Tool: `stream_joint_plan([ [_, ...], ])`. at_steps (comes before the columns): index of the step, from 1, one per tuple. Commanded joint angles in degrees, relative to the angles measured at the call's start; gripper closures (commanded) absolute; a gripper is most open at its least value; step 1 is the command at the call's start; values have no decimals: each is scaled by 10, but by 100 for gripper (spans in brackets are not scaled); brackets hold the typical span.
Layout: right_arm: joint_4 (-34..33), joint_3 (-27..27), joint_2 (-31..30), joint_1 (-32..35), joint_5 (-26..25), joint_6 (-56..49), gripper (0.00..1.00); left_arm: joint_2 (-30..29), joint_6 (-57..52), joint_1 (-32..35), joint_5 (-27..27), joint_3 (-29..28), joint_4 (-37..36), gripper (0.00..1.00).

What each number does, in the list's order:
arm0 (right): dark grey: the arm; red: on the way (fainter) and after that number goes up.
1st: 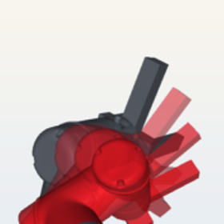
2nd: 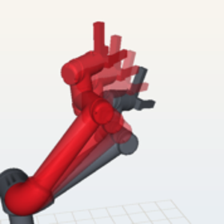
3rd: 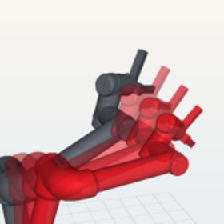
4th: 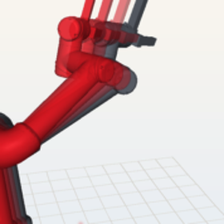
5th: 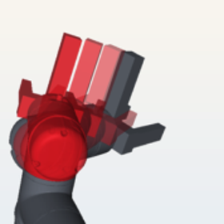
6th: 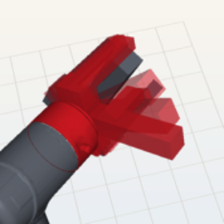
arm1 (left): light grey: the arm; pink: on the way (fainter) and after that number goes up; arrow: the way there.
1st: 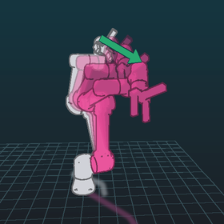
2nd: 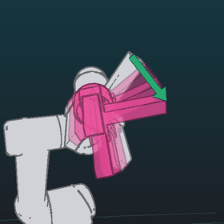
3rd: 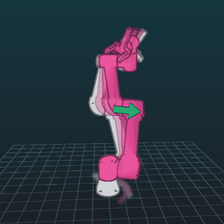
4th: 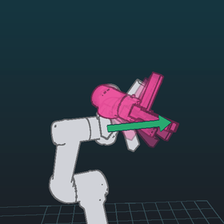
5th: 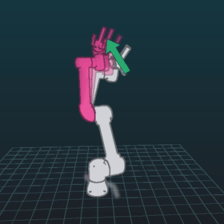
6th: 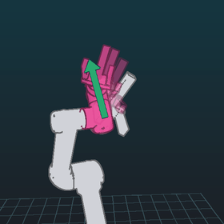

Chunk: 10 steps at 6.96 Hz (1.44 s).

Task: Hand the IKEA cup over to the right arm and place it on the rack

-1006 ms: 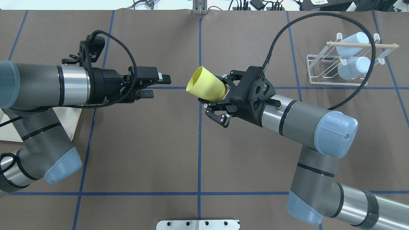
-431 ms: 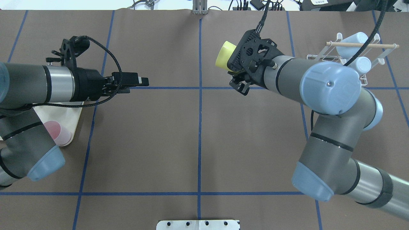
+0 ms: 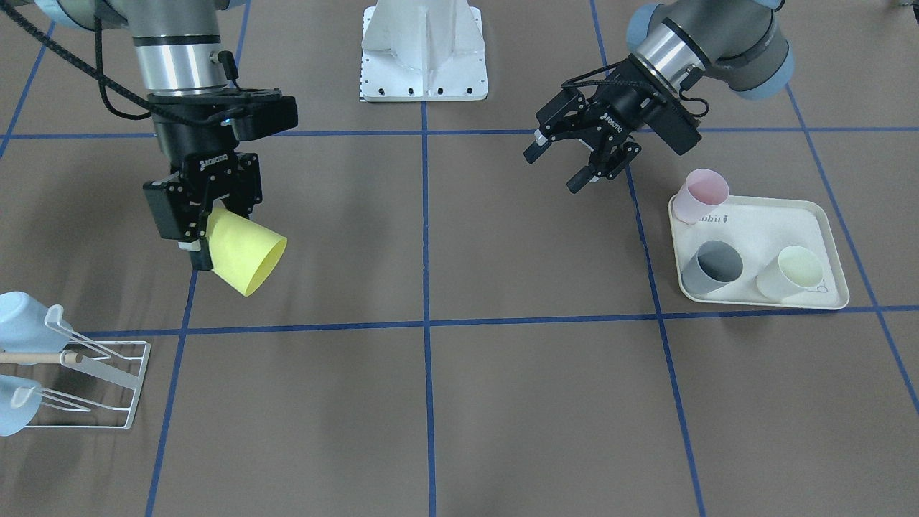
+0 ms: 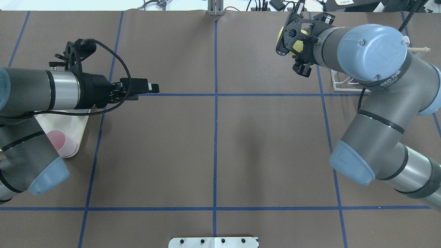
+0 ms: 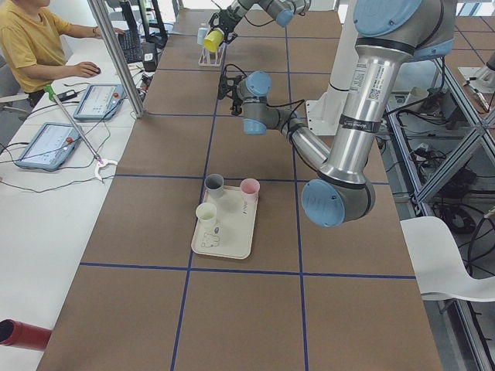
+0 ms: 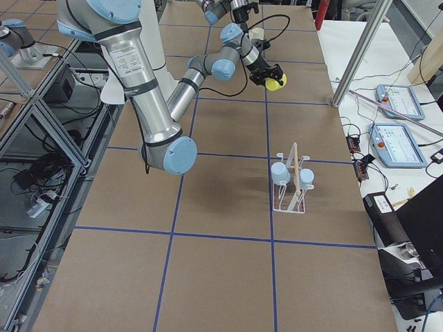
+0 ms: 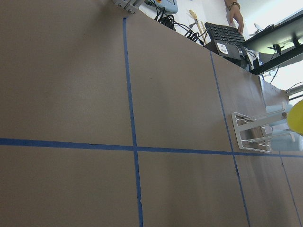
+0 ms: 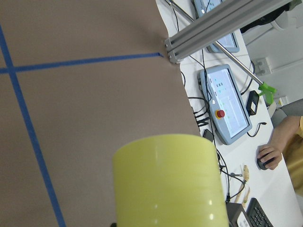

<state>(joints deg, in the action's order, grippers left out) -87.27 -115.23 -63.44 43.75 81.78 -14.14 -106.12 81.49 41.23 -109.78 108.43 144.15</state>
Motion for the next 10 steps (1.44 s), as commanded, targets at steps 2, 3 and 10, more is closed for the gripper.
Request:
stream_joint_plan([
  [2, -92, -4, -46, 101, -33, -306, 100, 1, 0, 0, 1, 1, 0, 1],
  [3, -90, -4, -71, 118, -61, -420, 100, 1, 0, 0, 1, 1, 0, 1],
  [10, 107, 118, -225, 118, -117, -521, 100, 2, 2, -2, 1, 1, 0, 1],
])
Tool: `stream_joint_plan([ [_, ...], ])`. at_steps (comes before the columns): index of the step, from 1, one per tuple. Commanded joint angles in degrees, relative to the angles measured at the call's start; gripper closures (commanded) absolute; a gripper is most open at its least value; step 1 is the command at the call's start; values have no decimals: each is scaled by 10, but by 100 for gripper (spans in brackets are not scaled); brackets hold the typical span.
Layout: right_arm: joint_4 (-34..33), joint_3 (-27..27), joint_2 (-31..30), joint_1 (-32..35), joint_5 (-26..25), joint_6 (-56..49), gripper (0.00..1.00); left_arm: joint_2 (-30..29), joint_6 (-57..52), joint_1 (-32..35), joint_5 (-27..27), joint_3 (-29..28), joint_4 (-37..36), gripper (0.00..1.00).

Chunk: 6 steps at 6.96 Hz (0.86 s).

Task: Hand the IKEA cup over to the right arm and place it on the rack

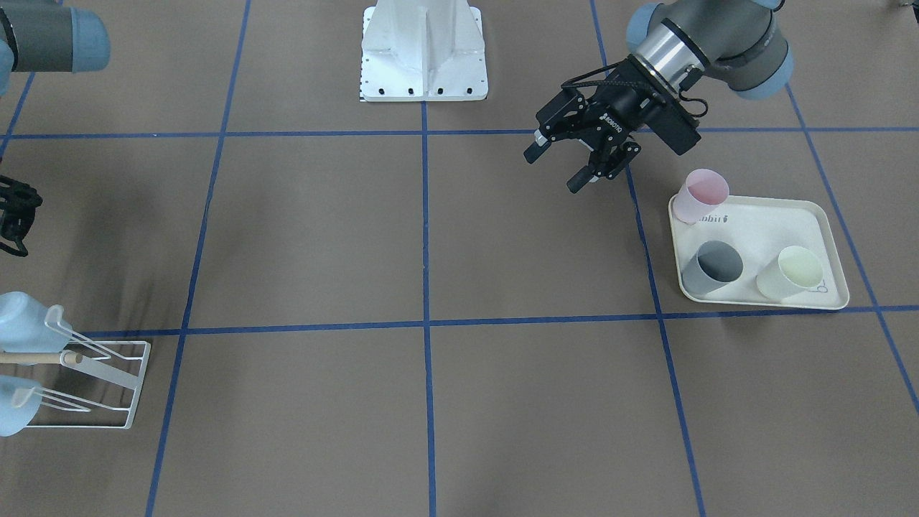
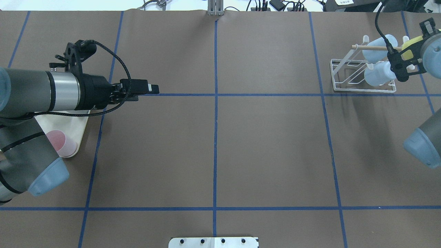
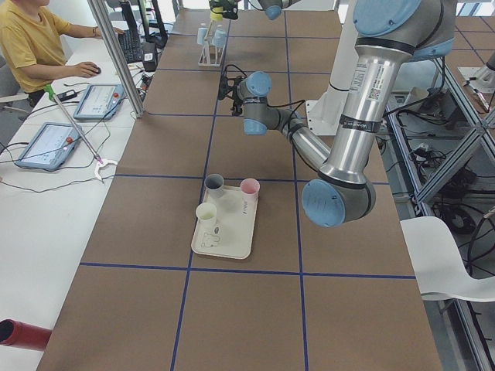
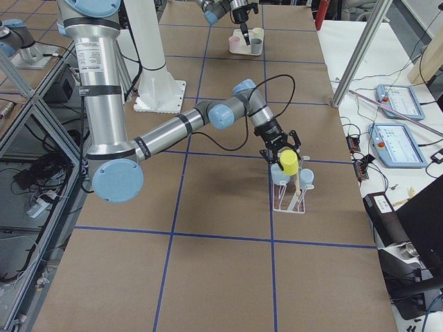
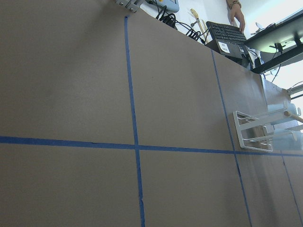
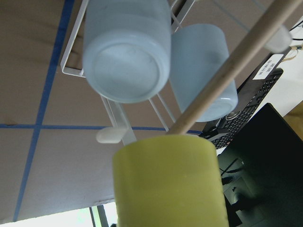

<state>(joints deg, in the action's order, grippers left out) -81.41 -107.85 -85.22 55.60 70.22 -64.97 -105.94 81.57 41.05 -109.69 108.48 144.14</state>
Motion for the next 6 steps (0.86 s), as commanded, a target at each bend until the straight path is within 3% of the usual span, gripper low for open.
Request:
stream_joint_plan([
  [1, 48, 48, -8, -1, -3, -16, 100, 0, 2, 0, 1, 2, 0, 1],
  [6, 39, 19, -9, 0, 5, -31, 100, 0, 4, -3, 16, 1, 0, 1],
])
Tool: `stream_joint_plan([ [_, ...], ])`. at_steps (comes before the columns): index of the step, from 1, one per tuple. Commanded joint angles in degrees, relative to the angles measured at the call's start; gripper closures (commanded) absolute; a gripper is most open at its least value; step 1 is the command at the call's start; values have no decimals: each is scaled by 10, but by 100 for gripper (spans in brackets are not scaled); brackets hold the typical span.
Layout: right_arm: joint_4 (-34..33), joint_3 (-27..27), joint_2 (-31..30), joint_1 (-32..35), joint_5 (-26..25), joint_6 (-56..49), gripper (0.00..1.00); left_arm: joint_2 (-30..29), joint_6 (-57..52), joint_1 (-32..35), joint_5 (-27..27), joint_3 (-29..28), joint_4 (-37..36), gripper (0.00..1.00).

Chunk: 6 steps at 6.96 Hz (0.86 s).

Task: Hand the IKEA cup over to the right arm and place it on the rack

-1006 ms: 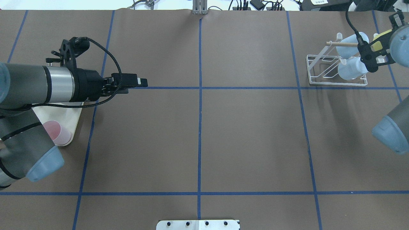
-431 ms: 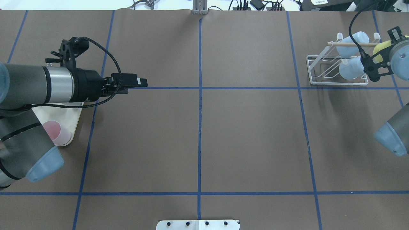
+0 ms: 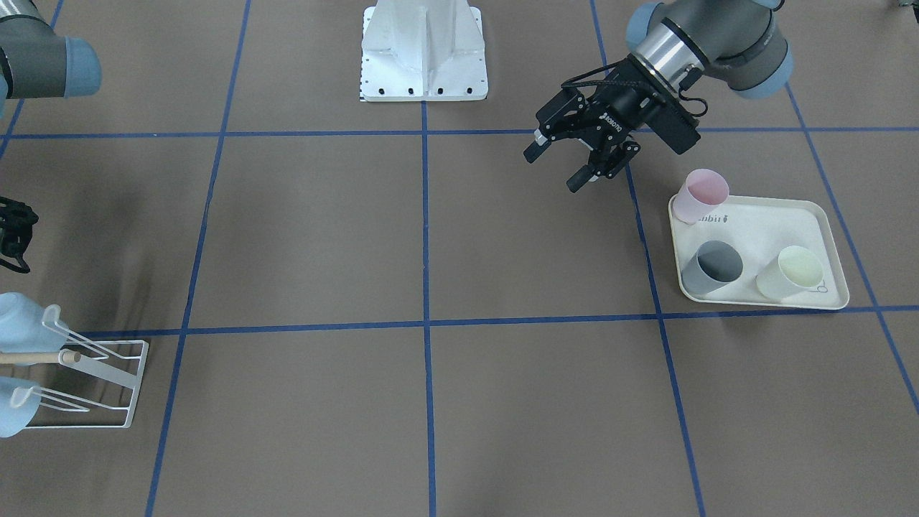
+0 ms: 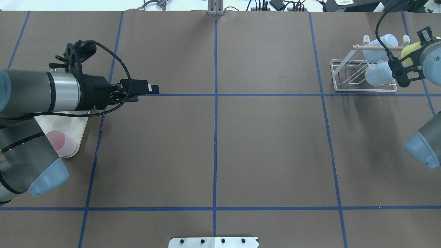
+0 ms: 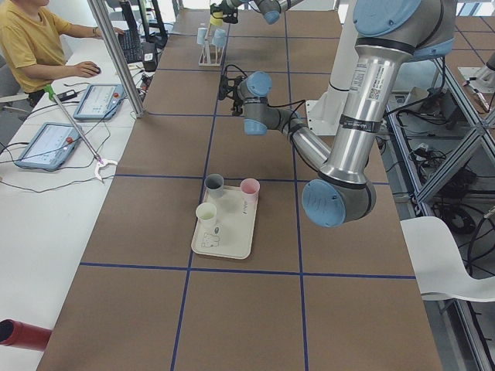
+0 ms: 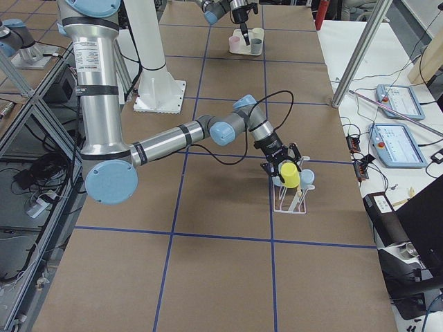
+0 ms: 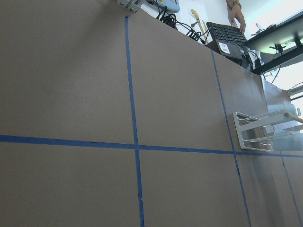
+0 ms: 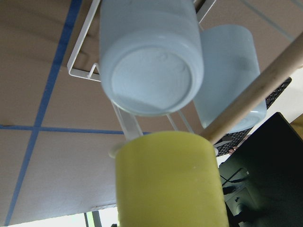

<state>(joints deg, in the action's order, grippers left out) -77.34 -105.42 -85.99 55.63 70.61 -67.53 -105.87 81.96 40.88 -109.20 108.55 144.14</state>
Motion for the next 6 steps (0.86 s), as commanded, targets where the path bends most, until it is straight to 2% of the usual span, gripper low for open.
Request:
stream_joint_plan([
  [1, -5, -1, -3, 0, 9, -5, 100, -1, 1, -4, 20, -1, 0, 1],
  [2, -24, -6, -6, 1, 23, -5, 100, -1, 2, -4, 21, -1, 0, 1],
  [6, -26, 8, -11, -3, 25, -7, 100, -1, 3, -4, 21, -2, 0, 1],
])
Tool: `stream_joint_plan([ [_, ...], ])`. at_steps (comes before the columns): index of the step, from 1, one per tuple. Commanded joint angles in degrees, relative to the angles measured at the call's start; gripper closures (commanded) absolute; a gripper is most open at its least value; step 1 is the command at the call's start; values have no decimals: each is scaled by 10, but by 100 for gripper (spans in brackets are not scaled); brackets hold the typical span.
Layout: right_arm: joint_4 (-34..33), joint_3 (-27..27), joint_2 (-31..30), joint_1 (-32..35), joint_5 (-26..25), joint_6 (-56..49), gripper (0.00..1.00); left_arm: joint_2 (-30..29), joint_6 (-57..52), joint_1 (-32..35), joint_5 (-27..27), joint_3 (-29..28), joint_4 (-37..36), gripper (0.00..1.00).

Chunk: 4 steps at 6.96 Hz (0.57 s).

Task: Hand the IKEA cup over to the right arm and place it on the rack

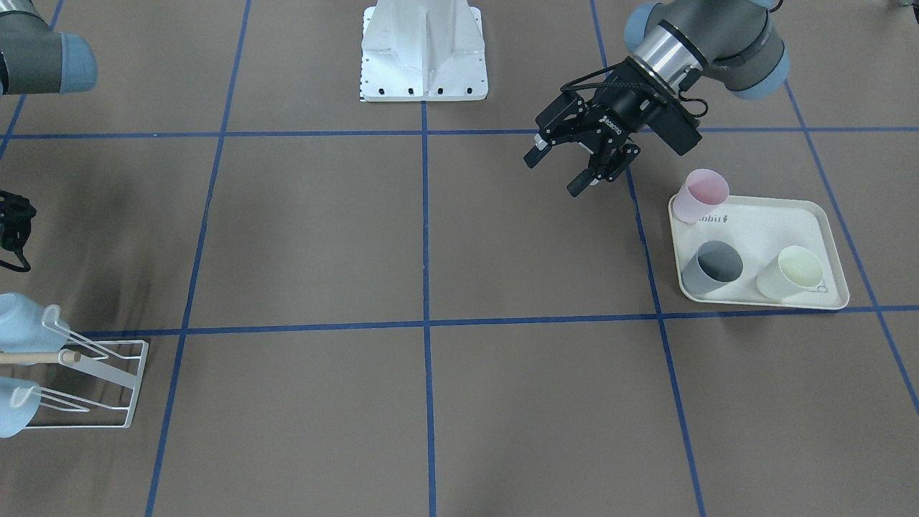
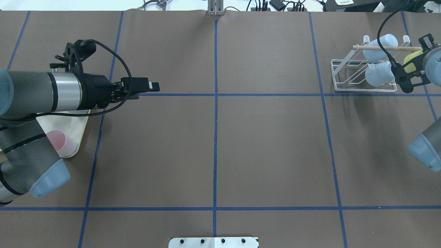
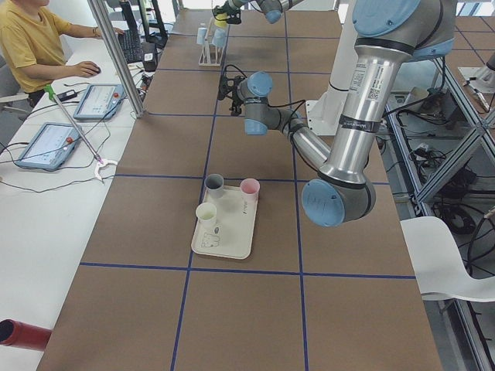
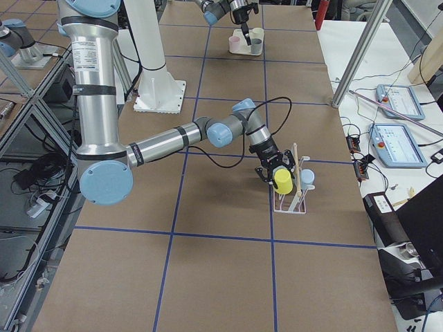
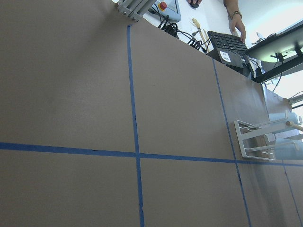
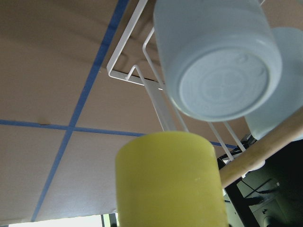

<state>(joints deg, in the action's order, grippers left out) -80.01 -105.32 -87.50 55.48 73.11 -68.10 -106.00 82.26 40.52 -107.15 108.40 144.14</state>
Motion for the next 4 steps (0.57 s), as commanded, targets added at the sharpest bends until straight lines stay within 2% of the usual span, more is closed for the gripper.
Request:
stream_joint_plan([
  [1, 1, 9, 6, -3, -1, -2, 100, 0, 0, 0, 0, 0, 0, 1],
  [4, 5, 14, 6, -3, -8, -42, 100, -1, 0, -2, 0, -5, 0, 1],
])
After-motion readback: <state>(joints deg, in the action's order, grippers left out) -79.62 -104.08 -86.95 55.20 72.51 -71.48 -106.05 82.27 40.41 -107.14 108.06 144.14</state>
